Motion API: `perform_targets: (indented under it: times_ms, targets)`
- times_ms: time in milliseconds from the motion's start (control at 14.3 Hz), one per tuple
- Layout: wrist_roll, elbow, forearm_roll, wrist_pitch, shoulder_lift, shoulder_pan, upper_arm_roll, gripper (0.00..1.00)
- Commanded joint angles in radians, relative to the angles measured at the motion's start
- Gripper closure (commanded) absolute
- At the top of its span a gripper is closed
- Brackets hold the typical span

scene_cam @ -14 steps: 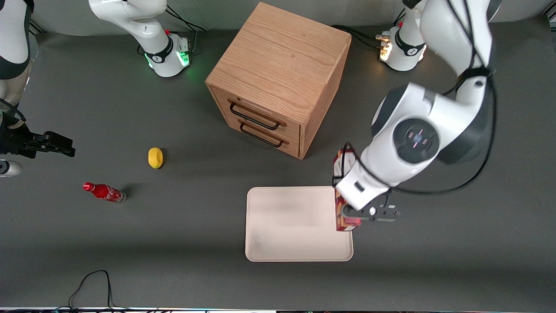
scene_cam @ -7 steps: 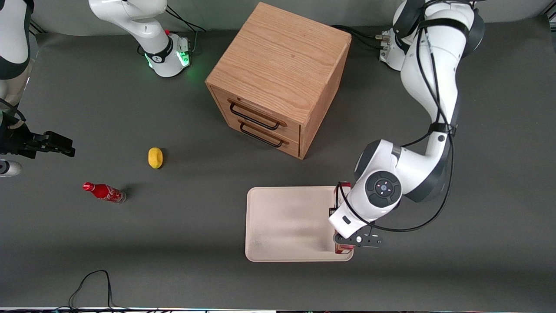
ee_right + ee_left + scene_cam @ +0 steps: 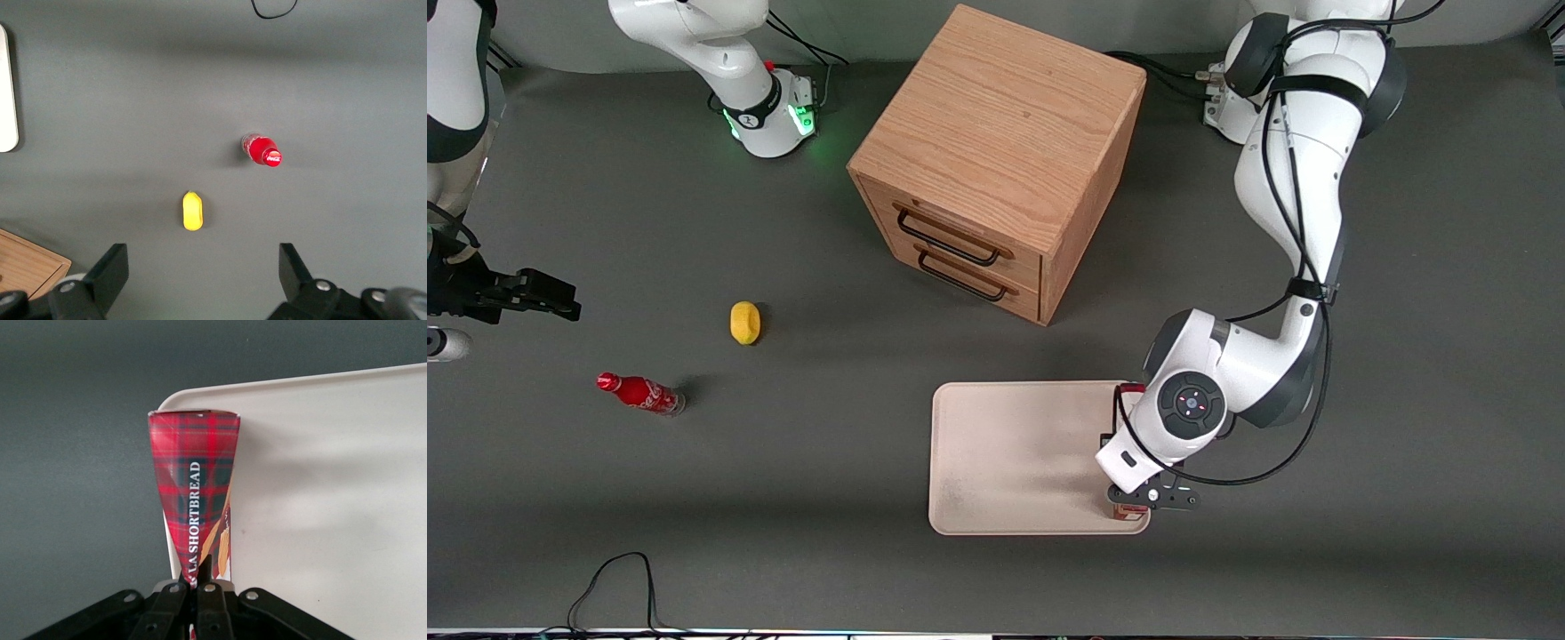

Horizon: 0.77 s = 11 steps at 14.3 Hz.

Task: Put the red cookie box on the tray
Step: 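Lower the box onto the tray's rim area and open the left gripper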

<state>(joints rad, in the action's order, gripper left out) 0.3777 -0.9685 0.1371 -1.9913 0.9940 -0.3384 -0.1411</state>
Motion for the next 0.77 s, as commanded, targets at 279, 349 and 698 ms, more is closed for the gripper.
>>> perform_targets:
  times_ms: [279, 349, 698]
  targets:
    - [0.113, -0.024, 0.035, -0.004, -0.023, -0.022, 0.002, 1.00]
    - [0.134, -0.024, 0.036, -0.004, -0.023, -0.022, 0.002, 1.00]
    - [0.133, -0.030, 0.039, -0.004, -0.024, -0.014, 0.002, 0.00]
